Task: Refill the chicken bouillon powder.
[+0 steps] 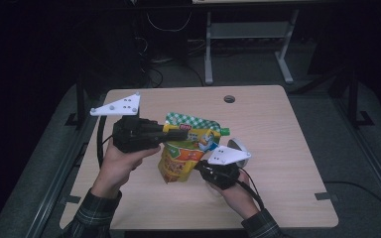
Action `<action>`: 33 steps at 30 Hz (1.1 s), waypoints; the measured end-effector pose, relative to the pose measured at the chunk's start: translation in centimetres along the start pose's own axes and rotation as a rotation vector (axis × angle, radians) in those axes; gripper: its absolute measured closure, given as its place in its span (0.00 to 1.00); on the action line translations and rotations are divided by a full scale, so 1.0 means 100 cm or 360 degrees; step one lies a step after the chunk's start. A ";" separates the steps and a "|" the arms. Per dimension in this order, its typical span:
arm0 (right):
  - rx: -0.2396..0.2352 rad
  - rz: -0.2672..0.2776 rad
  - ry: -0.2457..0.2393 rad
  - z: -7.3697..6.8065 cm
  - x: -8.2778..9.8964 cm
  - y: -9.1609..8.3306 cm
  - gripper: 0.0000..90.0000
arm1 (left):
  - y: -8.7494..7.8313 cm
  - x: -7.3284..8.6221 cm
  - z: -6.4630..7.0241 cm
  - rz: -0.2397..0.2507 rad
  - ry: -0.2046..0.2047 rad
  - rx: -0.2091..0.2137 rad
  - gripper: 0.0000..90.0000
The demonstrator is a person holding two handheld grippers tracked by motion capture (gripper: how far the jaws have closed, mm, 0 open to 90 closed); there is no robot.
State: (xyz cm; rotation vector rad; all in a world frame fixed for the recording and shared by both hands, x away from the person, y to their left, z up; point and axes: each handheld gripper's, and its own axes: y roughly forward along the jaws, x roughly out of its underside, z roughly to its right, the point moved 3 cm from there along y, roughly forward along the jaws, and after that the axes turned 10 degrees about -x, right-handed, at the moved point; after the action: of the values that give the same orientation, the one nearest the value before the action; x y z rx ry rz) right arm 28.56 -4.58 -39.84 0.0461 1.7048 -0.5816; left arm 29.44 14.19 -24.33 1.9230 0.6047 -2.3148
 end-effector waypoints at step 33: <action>-0.0193 0.0043 -0.0015 -0.017 0.008 0.014 1.00 | 0.012 0.002 0.006 0.0055 -0.0010 -0.0084 1.00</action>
State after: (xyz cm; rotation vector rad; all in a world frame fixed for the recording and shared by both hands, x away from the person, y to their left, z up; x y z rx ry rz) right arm 27.30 -2.96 -40.91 -0.0202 1.7246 -0.4564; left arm 29.18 12.89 -24.71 1.8870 0.6205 -2.2600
